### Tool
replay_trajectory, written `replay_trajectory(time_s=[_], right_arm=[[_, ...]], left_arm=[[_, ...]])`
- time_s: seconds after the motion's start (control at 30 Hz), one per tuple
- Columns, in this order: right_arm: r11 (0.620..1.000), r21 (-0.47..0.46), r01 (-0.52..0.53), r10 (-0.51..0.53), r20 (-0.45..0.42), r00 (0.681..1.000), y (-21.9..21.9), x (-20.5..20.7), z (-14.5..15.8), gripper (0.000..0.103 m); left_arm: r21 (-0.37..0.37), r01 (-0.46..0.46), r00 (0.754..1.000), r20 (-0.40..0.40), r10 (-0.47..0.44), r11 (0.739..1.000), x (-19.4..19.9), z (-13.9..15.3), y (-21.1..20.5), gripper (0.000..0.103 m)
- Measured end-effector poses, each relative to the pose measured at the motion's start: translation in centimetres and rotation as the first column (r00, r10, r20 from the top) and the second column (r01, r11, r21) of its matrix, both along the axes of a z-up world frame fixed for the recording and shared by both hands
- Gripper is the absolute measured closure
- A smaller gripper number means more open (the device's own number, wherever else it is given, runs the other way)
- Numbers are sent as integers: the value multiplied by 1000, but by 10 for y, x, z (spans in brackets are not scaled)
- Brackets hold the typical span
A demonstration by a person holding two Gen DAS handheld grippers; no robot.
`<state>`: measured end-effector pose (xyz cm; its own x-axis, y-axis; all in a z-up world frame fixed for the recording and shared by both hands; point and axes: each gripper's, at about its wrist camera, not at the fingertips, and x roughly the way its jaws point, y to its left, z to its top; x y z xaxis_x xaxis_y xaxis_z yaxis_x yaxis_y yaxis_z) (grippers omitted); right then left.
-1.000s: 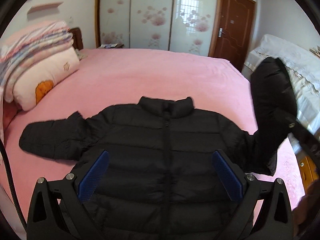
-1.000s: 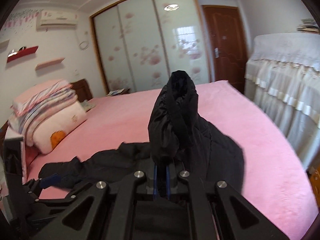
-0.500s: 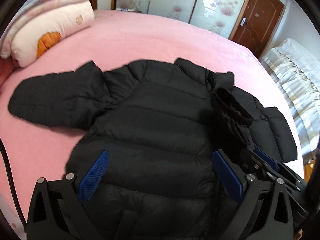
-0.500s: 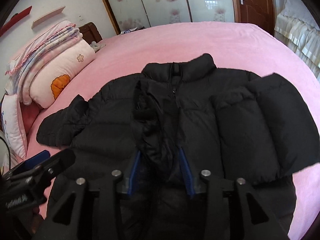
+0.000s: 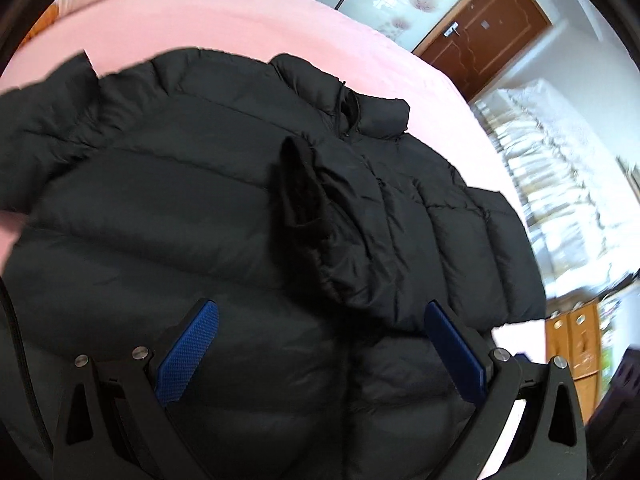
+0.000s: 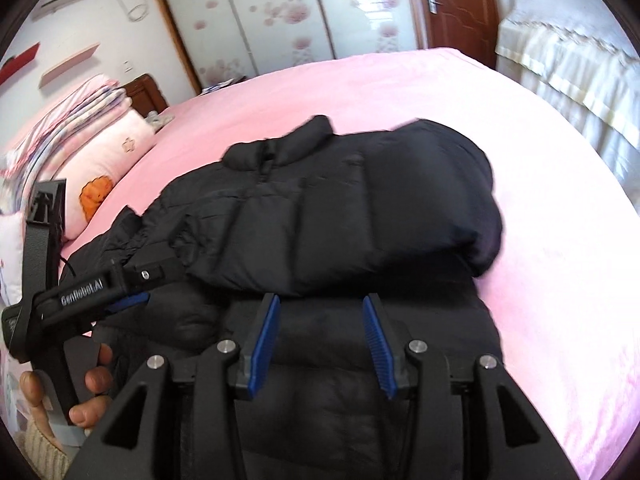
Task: Fold large clothes
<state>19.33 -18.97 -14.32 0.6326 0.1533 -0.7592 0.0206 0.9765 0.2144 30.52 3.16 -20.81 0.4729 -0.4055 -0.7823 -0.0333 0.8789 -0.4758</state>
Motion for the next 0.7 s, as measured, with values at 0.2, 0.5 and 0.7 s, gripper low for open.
replay_trajectory(time_s=[0.2,0.5,0.7], right_arm=[[999,25,44,-44,-20,999,-22,1,-8,59],[992,-13,129,-129,-27,991,-52,-1,-16,59],[978,10,207,-206,-50,977,-84,5,-24,59]], left_arm=[[-1,-13,1000,-16,13,1000,32,-5,-21,6],[210,53,995,71,-69,976,70,36,-60,93],[308,-26,974,222,-45,951,74,79,-40,93]])
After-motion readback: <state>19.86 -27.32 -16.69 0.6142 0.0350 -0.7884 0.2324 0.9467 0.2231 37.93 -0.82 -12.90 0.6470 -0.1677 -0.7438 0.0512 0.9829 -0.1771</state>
